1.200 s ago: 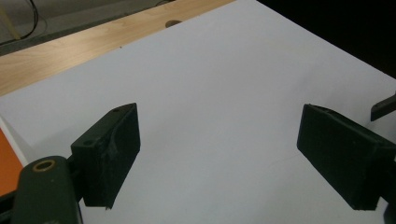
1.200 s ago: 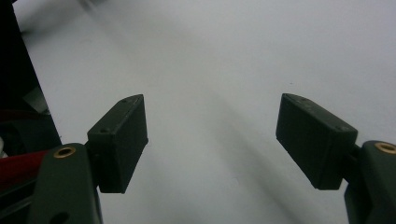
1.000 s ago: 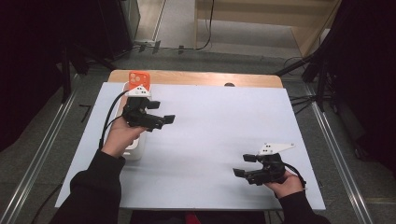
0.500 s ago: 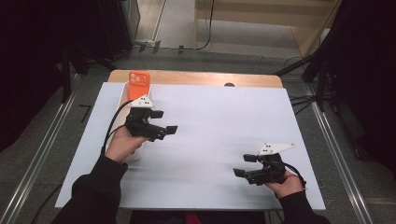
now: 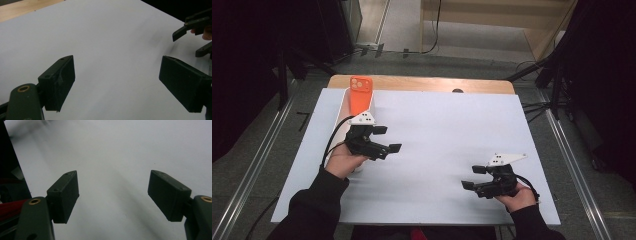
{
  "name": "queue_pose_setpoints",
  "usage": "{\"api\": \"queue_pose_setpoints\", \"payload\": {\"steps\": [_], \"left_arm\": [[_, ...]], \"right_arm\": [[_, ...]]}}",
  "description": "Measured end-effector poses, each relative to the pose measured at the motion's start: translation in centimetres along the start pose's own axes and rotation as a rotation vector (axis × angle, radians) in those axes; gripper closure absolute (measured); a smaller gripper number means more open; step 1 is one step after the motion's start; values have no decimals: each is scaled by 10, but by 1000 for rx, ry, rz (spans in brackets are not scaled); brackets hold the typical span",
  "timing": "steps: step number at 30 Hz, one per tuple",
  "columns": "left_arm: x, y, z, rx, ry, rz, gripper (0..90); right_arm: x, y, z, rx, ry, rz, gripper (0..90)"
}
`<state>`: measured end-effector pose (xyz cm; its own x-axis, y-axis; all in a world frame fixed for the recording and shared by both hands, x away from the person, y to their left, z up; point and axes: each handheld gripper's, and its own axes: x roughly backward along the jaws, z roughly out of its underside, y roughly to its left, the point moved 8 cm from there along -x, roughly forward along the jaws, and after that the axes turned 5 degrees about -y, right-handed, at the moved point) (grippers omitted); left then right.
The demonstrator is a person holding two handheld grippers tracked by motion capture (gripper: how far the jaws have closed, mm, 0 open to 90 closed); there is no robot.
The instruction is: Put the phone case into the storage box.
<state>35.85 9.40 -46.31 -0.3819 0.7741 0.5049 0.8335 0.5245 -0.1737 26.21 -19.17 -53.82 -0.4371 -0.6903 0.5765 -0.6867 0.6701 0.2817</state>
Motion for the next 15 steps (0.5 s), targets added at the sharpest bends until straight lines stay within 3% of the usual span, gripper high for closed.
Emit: {"api": "queue_pose_setpoints", "payload": {"steps": [15], "left_arm": [[3,-13,18,-39,-2,24,135]], "right_arm": [[-1,1,0,2,6,-5,237]]}}
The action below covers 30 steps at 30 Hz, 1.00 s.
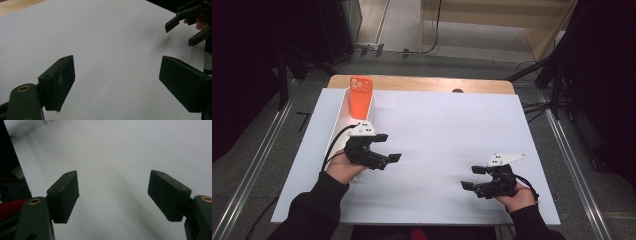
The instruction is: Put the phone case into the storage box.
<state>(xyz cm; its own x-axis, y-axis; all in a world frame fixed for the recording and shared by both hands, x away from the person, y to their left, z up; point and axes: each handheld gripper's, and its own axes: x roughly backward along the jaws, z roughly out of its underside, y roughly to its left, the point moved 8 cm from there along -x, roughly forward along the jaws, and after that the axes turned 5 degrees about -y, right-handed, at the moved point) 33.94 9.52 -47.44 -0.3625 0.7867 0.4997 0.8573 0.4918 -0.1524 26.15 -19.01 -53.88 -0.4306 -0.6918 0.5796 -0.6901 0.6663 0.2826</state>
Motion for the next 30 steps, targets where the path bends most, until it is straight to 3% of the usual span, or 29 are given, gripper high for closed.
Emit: {"api": "queue_pose_setpoints", "payload": {"steps": [14,21,30], "left_arm": [[0,-10,19,-78,28,6,135],[1,-13,25,-75,22,7,135],[2,-22,32,-106,35,17,135]], "right_arm": [[0,0,0,1,1,-2,237],[0,0,1,-1,5,-1,237],[0,0,1,2,5,-1,237]]}}
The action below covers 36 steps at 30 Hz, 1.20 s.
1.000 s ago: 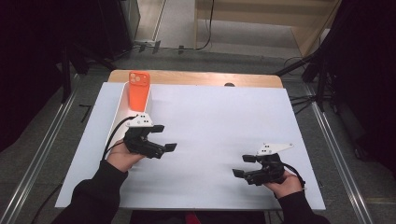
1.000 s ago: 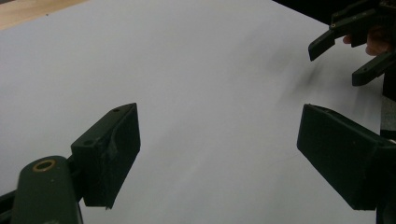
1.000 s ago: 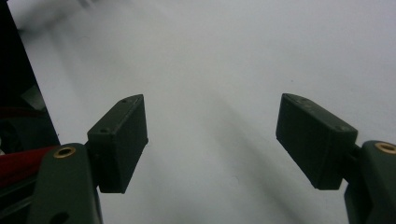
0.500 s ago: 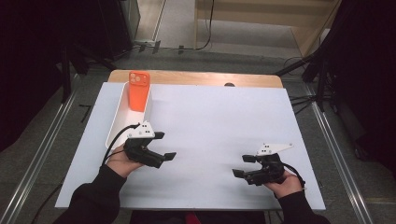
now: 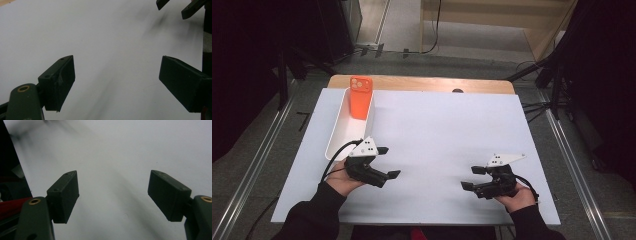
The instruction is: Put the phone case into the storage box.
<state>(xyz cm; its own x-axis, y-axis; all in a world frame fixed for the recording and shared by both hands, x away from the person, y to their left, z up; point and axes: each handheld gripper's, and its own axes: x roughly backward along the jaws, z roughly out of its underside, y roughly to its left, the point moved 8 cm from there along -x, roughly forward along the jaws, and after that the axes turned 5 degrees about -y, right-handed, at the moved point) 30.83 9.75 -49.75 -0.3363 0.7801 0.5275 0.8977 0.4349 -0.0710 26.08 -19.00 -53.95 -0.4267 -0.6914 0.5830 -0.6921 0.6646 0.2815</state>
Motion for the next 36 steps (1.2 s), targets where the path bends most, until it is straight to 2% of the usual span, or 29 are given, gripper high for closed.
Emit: {"api": "queue_pose_setpoints", "payload": {"steps": [8,14,17,24,36], "left_arm": [[1,-7,6,-6,15,19,135],[0,-9,14,-20,35,18,135],[0,-10,15,-12,29,19,135],[0,-12,22,-22,51,26,135],[4,-14,29,-37,61,31,135]], "right_arm": [[0,0,0,0,2,1,237],[0,0,0,4,2,0,237],[0,0,0,4,3,0,237],[-1,1,0,4,3,-1,238],[-2,1,1,4,6,-5,237]]}}
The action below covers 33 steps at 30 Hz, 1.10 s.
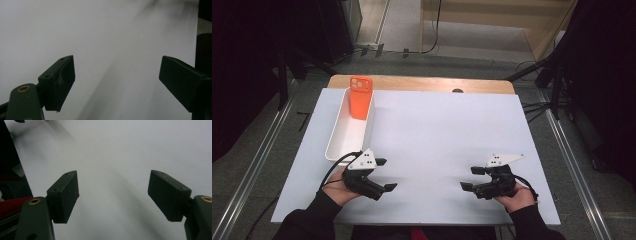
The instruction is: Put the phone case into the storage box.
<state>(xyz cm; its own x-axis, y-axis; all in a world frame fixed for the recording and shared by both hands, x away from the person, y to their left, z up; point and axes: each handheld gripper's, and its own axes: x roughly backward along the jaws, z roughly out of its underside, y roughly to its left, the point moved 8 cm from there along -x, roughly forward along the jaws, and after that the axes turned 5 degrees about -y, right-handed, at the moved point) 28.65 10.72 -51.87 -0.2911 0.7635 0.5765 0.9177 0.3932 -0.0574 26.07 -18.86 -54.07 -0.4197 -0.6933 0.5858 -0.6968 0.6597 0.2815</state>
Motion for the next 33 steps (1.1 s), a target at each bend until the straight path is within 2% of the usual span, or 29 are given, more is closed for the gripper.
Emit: {"api": "queue_pose_setpoints", "payload": {"steps": [33], "left_arm": [[1,2,1,-1,2,2,135]], "right_arm": [[-1,0,1,4,8,1,237]]}}
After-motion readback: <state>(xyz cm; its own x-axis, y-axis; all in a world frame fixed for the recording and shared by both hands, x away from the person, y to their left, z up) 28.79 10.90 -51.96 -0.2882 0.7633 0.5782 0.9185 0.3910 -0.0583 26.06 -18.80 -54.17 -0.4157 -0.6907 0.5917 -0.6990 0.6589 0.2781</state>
